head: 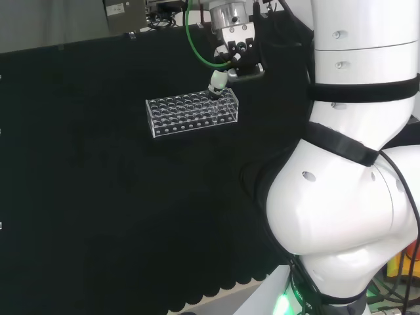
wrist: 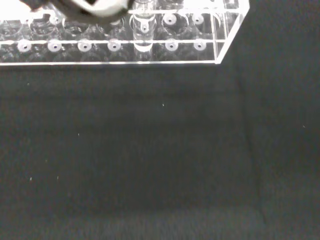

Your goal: Pick up the test tube.

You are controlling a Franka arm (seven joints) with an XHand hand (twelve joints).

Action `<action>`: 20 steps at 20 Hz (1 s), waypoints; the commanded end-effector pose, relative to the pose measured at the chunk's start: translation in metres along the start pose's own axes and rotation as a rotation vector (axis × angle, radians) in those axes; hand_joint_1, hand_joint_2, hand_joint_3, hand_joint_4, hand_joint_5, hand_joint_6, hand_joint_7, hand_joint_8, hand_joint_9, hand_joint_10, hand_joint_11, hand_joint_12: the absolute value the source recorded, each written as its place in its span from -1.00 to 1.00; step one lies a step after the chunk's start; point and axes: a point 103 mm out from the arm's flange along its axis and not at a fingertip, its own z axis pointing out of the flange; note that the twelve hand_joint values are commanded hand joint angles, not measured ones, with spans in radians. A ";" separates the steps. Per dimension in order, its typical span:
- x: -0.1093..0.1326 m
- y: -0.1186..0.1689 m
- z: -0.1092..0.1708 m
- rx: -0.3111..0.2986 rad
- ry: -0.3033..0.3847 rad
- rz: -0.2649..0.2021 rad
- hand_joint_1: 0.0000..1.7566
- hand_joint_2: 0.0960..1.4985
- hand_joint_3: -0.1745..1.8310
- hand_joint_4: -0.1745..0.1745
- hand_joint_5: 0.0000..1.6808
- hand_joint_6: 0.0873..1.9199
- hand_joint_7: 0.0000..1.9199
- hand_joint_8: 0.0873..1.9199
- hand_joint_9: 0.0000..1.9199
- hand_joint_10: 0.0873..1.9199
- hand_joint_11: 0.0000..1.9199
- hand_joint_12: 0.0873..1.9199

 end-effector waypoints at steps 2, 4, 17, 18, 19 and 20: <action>0.005 0.009 0.003 -0.040 0.011 -0.013 0.02 -0.15 -0.32 -0.42 -0.33 -0.91 -0.13 -0.26 -0.35 -0.26 -0.96 0.58; 0.008 0.011 0.003 -0.060 0.019 -0.013 0.03 -0.18 -0.28 -0.43 -0.30 -0.83 -0.08 -0.27 -0.31 -0.28 -0.92 0.57; 0.026 0.019 0.002 -0.158 0.082 0.015 0.19 -0.29 -0.14 -0.74 0.12 -0.42 0.48 -0.49 0.30 -0.43 -0.35 0.34; 0.028 0.020 0.002 -0.171 0.095 0.017 0.21 -0.29 -0.13 -0.77 0.17 -0.44 0.52 -0.54 0.35 -0.44 -0.31 0.33; 0.029 0.020 0.002 -0.185 0.107 0.019 0.25 -0.18 -0.24 -0.54 0.27 -0.41 0.57 -0.58 0.40 -0.46 -0.26 0.32; 0.030 0.020 0.000 -0.209 0.115 0.023 0.28 -0.07 -0.35 -0.43 0.37 -0.42 0.61 -0.63 0.45 -0.48 -0.21 0.30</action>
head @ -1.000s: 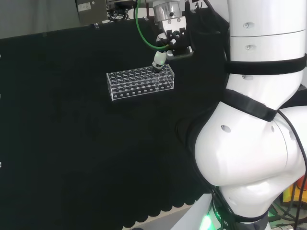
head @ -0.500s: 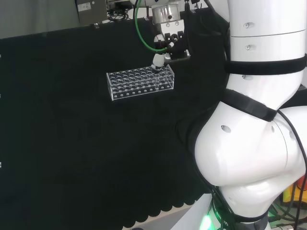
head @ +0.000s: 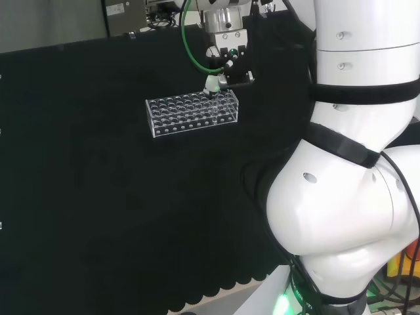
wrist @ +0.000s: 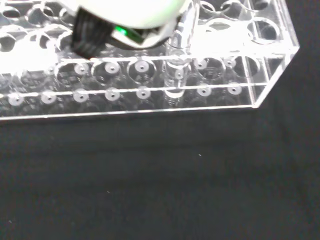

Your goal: Pick up the test tube.

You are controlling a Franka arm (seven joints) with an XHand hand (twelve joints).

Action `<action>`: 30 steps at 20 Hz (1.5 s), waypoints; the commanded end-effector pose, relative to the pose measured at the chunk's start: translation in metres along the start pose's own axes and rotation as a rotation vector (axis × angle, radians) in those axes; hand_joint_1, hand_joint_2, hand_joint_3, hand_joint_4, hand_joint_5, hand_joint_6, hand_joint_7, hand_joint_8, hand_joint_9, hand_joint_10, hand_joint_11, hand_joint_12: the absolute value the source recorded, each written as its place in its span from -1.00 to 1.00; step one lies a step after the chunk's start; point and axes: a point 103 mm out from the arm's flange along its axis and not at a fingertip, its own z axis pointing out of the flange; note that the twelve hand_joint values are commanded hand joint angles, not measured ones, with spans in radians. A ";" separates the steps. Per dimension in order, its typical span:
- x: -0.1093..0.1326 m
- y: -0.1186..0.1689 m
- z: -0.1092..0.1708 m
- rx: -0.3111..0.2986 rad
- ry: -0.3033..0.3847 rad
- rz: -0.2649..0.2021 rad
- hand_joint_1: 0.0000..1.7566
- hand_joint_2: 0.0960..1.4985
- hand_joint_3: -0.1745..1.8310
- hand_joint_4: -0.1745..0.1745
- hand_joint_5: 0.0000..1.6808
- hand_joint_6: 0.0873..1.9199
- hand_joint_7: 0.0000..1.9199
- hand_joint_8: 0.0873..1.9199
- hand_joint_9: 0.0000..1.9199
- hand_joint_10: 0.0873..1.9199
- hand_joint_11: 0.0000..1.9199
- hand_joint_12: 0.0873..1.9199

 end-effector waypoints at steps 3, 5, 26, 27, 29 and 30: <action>0.009 0.002 -0.004 -0.112 0.093 0.029 0.44 -0.10 -0.36 -0.89 0.58 -0.62 0.56 -0.70 0.57 -0.52 0.06 0.14; 0.010 0.001 -0.005 -0.135 0.113 0.042 0.49 -0.20 -0.25 -0.98 0.64 -0.66 0.52 -0.68 0.63 -0.53 0.20 0.01; -0.002 -0.014 -0.045 -0.156 0.262 0.007 0.57 -0.12 -0.33 -1.00 0.65 -1.00 0.46 -0.44 0.46 -0.25 0.25 -0.10; -0.001 -0.016 -0.049 -0.161 0.270 0.008 0.60 -0.15 -0.29 -1.00 0.66 -1.00 0.46 -0.45 0.40 -0.22 0.25 -0.10; 0.002 -0.020 -0.056 -0.170 0.270 0.006 0.63 -0.18 -0.25 -1.00 0.66 -1.00 0.46 -0.46 0.34 -0.19 0.25 -0.11; 0.001 -0.022 -0.061 -0.177 0.265 0.008 0.63 -0.19 -0.25 -1.00 0.66 -1.00 0.46 -0.46 0.33 -0.18 0.25 -0.11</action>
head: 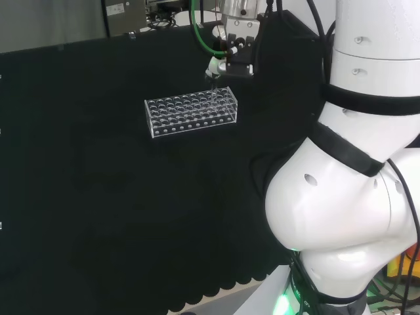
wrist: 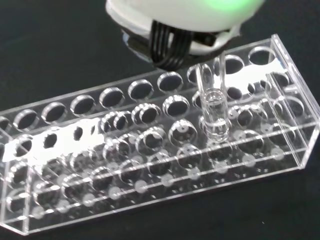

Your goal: Pick up the test tube.

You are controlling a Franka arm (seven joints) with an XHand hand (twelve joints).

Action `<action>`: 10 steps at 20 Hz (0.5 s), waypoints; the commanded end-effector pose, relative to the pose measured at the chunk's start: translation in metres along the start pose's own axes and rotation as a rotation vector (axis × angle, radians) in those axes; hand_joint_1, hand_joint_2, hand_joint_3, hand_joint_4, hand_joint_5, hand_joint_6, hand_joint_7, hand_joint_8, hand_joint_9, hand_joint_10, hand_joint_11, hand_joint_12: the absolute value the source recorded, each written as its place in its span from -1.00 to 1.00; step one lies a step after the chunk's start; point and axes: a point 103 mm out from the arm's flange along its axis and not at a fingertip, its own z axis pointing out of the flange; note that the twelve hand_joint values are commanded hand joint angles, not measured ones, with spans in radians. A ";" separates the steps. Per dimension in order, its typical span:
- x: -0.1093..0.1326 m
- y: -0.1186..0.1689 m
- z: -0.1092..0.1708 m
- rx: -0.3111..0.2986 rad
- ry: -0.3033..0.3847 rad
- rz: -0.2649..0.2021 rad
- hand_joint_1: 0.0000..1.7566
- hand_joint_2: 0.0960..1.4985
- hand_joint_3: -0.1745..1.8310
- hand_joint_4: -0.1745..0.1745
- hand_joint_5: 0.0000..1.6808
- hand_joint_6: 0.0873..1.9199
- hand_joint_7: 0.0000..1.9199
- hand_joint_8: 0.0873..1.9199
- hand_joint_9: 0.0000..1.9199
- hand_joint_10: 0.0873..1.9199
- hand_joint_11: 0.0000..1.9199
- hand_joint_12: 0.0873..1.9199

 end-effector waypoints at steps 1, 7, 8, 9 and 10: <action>0.010 -0.008 -0.024 -0.025 0.008 -0.012 0.63 -0.19 -0.24 -1.00 0.66 -1.00 0.46 -0.46 0.32 -0.18 0.25 -0.11; 0.020 -0.027 -0.056 -0.072 0.005 -0.053 0.64 -0.20 -0.23 -1.00 0.66 -1.00 0.46 -0.46 0.32 -0.18 0.25 -0.10; 0.021 -0.031 -0.062 -0.081 0.010 -0.049 0.64 -0.20 -0.23 -1.00 0.66 -1.00 0.46 -0.46 0.32 -0.18 0.25 -0.10; 0.021 -0.034 -0.067 -0.089 0.014 -0.049 0.64 -0.20 -0.23 -1.00 0.66 -1.00 0.46 -0.46 0.32 -0.17 0.25 -0.10; 0.021 -0.038 -0.073 -0.096 0.019 -0.052 0.64 -0.20 -0.22 -1.00 0.67 -1.00 0.46 -0.45 0.32 -0.17 0.25 -0.10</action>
